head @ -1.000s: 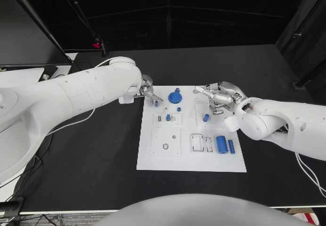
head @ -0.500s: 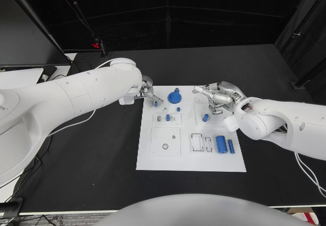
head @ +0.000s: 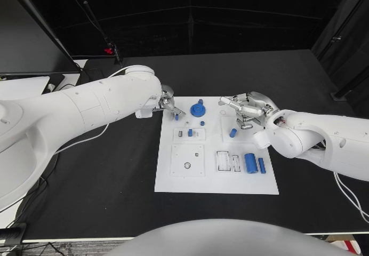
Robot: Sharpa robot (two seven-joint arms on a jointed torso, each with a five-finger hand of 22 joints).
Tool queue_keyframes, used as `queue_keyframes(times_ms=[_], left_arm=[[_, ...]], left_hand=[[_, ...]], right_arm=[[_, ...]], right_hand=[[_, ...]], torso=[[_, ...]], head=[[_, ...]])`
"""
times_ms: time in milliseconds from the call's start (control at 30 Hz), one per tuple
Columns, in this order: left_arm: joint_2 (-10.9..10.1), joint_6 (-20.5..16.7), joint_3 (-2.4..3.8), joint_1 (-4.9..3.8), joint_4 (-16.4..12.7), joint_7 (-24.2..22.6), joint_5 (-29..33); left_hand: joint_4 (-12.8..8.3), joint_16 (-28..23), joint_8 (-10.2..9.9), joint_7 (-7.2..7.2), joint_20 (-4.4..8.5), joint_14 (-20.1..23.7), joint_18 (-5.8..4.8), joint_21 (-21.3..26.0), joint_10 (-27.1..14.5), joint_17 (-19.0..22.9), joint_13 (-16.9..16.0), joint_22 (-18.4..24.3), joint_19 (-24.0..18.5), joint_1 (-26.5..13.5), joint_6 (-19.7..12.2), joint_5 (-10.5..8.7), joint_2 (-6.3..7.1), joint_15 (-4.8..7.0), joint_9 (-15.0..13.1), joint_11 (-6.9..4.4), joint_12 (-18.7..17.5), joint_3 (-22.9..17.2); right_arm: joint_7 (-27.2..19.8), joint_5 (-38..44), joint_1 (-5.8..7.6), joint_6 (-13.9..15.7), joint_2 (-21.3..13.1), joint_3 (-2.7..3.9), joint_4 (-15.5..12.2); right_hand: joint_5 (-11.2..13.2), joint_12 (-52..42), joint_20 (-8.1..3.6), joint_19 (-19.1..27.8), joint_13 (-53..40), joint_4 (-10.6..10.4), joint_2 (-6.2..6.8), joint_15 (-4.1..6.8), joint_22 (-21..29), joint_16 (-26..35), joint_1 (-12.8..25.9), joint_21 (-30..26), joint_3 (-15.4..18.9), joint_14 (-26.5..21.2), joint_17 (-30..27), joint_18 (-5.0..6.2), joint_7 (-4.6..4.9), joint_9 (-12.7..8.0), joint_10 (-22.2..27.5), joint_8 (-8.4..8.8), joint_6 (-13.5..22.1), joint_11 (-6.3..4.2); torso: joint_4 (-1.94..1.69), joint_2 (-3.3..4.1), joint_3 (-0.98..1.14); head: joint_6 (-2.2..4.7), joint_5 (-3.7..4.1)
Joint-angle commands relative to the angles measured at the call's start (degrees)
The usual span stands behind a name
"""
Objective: Assemble the parts on the task board
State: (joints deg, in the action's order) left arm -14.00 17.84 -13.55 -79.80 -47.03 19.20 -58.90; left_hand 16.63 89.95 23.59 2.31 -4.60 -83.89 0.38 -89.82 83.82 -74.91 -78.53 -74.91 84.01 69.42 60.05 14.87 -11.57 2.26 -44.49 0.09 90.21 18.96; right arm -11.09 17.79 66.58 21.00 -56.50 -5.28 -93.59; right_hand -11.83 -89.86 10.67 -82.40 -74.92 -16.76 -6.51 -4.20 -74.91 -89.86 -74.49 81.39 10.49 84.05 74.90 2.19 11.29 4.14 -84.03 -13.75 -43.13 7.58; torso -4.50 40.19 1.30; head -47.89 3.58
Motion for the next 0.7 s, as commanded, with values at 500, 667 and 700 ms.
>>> queue_keyframes(times_ms=[500, 667, 700], left_arm=[[-0.1, -0.8, 0.05, -0.07, 0.0, -1.0, -0.1], [0.0, -0.9, 0.05, -0.06, 0.0, -1.2, -0.1], [0.0, -0.9, 0.05, -0.06, 0.0, -1.2, -0.1]], left_hand=[[0.0, 0.0, 1.1, -0.09, 0.35, -6.1, -0.25, 0.2, 6.2, -15.1, -11.5, -14.9, 5.6, 4.5, -3.1, 4.52, -2.19, 0.43, -3.6, -0.81, -0.2, -1.1], [0.0, 0.0, 1.2, -0.13, 0.36, -6.1, -0.25, 0.2, 6.2, -15.1, -11.5, -14.9, 5.6, 5.4, -3.4, 5.02, -2.23, 0.43, -3.8, -0.84, -0.2, -1.4], [0.0, 0.0, 1.2, -0.14, 0.36, -6.1, -0.26, 0.2, 6.2, -15.1, -11.5, -14.9, 5.6, 5.5, -3.4, 5.05, -2.22, 0.44, -3.9, -0.84, -0.2, -1.4]], right_arm=[[-0.2, 0.0, 0.07, -0.1, -0.1, 0.02, -0.2], [-0.2, 0.0, 0.07, -0.1, -0.1, 0.02, -0.2], [-0.2, 0.0, 0.07, -0.1, -0.1, 0.02, -0.2]], right_hand=[[0.0, -0.1, 0.06, 0.1, -15.1, 0.1, -0.73, -0.32, -11.2, -0.1, 0.1, 0.0, 0.4, 6.0, 15.1, 0.49, 0.97, 0.1, -6.0, -0.29, 0.4, 0.39], [0.0, -0.1, 0.06, 0.1, -15.1, 0.1, -0.73, -0.32, -11.2, -0.1, 0.1, 0.0, 0.4, 6.0, 15.1, 0.49, 0.97, 0.1, -6.0, -0.29, 0.4, 0.39], [0.0, -0.1, 0.06, 0.1, -15.1, 0.1, -0.73, -0.32, -11.2, -0.1, 0.1, 0.0, 0.4, 6.0, 15.1, 0.49, 0.97, 0.1, -6.0, -0.29, 0.4, 0.39]], torso=[[-0.04, -0.02, 0.02], [0.0, -0.01, 0.0], [-0.01, 0.0, -0.02]], head=[[-0.29, 0.21], [-0.33, 0.21], [-0.35, 0.22]])
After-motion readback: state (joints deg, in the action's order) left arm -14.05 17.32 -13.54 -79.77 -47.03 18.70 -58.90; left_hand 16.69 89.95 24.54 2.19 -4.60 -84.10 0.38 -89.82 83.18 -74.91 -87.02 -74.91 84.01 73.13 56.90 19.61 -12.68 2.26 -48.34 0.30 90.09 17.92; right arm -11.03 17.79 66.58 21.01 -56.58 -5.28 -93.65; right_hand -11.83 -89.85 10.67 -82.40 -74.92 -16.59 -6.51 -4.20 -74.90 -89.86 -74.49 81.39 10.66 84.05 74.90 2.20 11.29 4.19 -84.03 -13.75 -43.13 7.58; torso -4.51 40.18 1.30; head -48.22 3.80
